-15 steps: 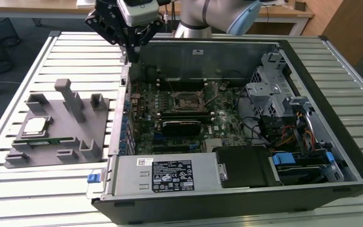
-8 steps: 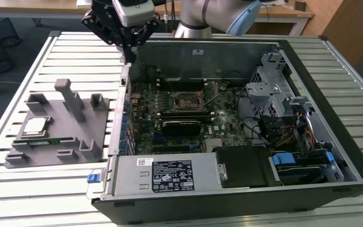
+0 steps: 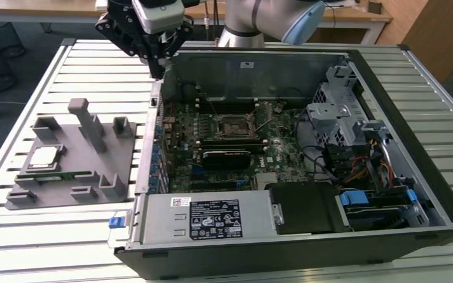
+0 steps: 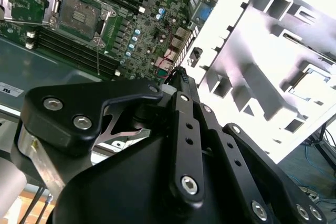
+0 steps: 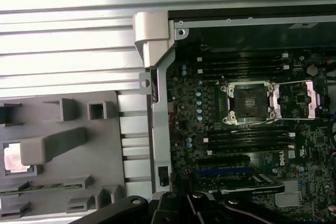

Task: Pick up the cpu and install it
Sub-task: 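Reach for the cpu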

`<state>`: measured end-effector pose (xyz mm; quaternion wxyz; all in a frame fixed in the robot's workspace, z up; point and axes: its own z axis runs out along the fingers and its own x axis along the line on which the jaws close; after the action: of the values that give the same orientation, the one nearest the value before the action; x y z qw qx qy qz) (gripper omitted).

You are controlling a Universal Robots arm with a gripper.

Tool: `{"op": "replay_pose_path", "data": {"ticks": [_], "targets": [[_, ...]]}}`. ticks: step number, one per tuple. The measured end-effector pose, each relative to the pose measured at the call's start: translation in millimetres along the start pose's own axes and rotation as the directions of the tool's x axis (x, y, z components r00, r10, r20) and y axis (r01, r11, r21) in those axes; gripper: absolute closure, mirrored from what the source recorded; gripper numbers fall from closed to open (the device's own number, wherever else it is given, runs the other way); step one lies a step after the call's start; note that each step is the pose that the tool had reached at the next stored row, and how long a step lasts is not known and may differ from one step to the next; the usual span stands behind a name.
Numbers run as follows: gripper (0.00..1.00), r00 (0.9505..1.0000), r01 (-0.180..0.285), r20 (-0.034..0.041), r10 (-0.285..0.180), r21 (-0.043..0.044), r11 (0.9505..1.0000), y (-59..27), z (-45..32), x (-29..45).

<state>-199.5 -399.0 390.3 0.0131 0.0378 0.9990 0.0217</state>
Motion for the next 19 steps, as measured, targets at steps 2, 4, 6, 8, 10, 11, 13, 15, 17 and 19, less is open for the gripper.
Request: {"op": "replay_pose_path", "data": {"ticks": [2, 4, 6, 8, 10, 11, 13, 15, 17, 19], "targets": [[0.89, 1.0000, 0.000, 0.0000, 0.000, 0.0000, 1.0000, -0.1, 0.0, 2.2], [0.89, 1.0000, 0.000, 0.0000, 0.000, 0.0001, 1.0000, -0.3, 0.0, 4.3], [0.89, 1.0000, 0.000, 0.0000, 0.000, 0.0000, 1.0000, -0.5, 0.1, 6.2], [0.89, 1.0000, 0.000, 0.0000, 0.000, 0.0000, 1.0000, -0.6, 0.1, 8.2], [0.89, 1.0000, 0.000, 0.0000, 0.000, 0.0000, 1.0000, -0.8, 0.2, 10.1], [0.89, 1.0000, 0.000, 0.0000, 0.000, 0.0000, 1.0000, -0.8, 0.2, 11.0], [0.89, 1.0000, 0.000, -0.0001, 0.000, 0.0000, 1.0000, -1.0, 0.2, 12.9], [0.89, 1.0000, 0.000, 0.0000, 0.000, 0.0000, 1.0000, -1.1, 0.3, 14.6], [0.89, 1.0000, 0.000, 0.0000, 0.000, 0.0000, 1.0000, -1.3, 0.3, 16.5], [0.89, 1.0000, 0.000, 0.0000, 0.000, 0.0000, 1.0000, -1.4, 0.3, 18.2]]}}
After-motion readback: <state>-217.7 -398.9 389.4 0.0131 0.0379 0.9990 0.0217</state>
